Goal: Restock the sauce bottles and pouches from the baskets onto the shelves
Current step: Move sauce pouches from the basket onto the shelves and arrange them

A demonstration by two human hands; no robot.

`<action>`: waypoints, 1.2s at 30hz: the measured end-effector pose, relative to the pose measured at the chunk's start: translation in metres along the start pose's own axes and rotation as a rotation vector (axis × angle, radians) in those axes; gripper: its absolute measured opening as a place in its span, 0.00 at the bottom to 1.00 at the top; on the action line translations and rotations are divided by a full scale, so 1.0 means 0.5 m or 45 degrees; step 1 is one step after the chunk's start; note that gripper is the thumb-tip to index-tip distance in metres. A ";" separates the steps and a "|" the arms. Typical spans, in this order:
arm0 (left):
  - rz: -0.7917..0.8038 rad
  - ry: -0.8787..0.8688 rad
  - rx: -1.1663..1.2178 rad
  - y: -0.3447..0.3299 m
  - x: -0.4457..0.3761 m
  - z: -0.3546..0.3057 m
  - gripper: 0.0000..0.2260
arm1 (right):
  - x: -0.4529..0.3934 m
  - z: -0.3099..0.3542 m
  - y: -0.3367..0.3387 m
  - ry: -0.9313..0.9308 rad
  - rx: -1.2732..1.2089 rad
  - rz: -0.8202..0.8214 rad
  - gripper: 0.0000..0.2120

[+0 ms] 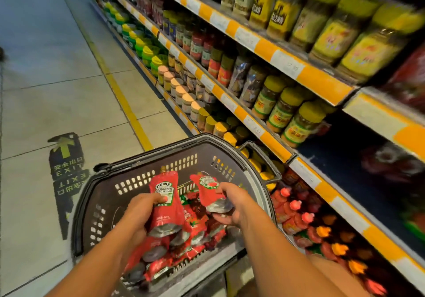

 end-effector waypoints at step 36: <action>0.767 -0.557 -0.600 -0.644 0.259 -0.091 0.12 | 0.256 -0.054 0.630 0.690 -0.859 -0.502 0.13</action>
Point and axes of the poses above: each hand's wrist, its own x-axis away from the middle knuckle, its own y-axis out of the back of the hand, z = x × y, the point moved 2 cm from there along -x, towards the middle knuckle, and after that the axes turned 4 degrees about y, right-handed, at the moved point
